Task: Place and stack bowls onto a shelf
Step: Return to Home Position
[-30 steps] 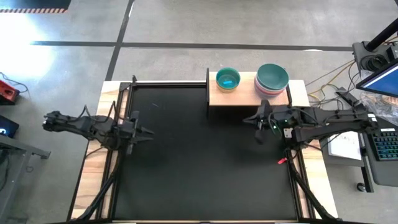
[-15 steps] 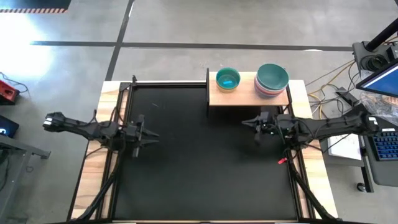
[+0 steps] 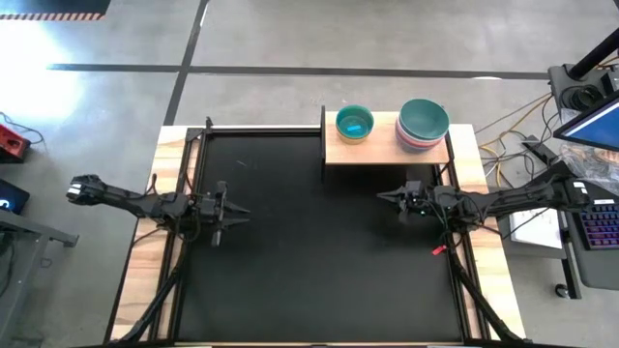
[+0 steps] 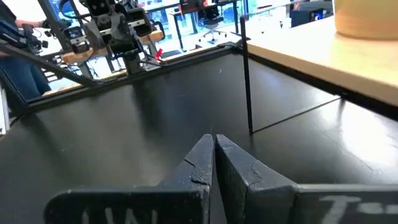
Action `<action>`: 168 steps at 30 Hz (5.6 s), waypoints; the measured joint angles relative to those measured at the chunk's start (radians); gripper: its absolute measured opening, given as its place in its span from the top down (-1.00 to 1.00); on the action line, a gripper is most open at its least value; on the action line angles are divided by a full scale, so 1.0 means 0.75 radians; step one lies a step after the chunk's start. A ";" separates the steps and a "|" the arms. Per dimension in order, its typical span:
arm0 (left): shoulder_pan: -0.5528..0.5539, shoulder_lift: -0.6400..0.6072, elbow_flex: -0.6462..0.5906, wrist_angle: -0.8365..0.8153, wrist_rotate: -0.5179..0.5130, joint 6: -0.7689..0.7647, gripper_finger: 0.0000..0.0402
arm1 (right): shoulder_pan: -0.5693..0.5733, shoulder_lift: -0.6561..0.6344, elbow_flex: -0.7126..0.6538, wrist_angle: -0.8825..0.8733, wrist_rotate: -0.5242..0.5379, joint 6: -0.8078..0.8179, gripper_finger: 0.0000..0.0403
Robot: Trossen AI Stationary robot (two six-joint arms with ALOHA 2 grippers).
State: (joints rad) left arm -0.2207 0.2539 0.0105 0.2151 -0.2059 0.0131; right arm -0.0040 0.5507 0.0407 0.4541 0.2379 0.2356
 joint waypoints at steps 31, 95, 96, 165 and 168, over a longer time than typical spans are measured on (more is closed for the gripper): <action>0.000 0.077 0.010 -0.019 -0.028 0.001 0.53 | 0.000 0.003 -0.039 -0.010 -0.004 0.020 0.95; 0.073 -0.339 -0.001 -0.011 -0.026 0.000 0.53 | -0.136 -0.720 -0.041 -0.023 -0.002 0.020 0.96; 0.100 -0.339 -0.001 -0.011 -0.025 0.001 0.53 | -0.160 -0.717 -0.041 -0.023 -0.003 0.020 0.96; 0.575 -0.323 0.010 -0.013 -0.027 0.000 0.53 | -0.377 -0.704 -0.041 -0.051 -0.002 0.020 0.96; 0.575 -0.323 0.011 -0.013 -0.027 0.000 0.53 | -0.377 -0.704 -0.041 -0.051 -0.002 0.020 0.96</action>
State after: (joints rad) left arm 0.2108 0.0116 0.0189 0.2050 -0.2260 0.0132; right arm -0.2867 0.0227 0.0101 0.4156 0.2363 0.2508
